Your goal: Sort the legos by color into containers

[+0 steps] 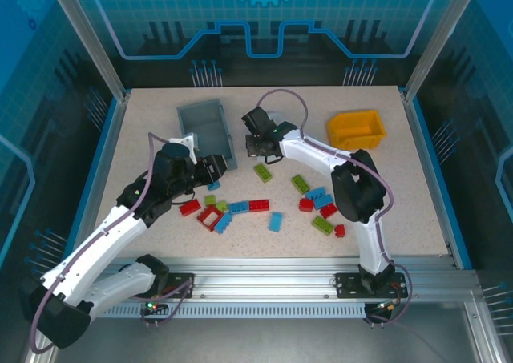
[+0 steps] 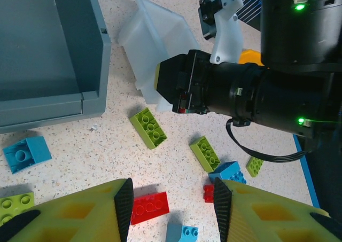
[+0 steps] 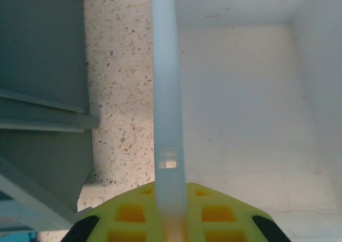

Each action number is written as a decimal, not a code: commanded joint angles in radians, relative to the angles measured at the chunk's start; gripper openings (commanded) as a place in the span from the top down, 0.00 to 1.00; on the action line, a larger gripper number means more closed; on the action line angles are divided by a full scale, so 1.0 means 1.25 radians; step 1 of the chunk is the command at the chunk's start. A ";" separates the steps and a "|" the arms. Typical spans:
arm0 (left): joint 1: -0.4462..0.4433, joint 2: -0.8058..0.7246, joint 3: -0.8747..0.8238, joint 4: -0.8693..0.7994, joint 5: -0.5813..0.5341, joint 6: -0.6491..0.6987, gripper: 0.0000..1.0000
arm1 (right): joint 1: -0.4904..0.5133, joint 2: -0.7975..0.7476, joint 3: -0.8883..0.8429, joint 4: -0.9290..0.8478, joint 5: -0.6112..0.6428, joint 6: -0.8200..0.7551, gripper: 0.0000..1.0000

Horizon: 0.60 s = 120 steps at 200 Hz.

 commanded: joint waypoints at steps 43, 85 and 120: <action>-0.012 -0.012 -0.005 0.003 -0.026 -0.016 0.53 | -0.003 0.084 0.077 -0.008 -0.020 0.062 1.00; -0.011 -0.008 -0.013 0.008 -0.026 -0.023 0.53 | 0.001 0.068 0.092 -0.040 -0.016 0.074 0.69; -0.016 0.008 -0.010 0.021 -0.010 -0.025 0.53 | -0.013 -0.051 0.024 -0.043 0.012 0.074 0.47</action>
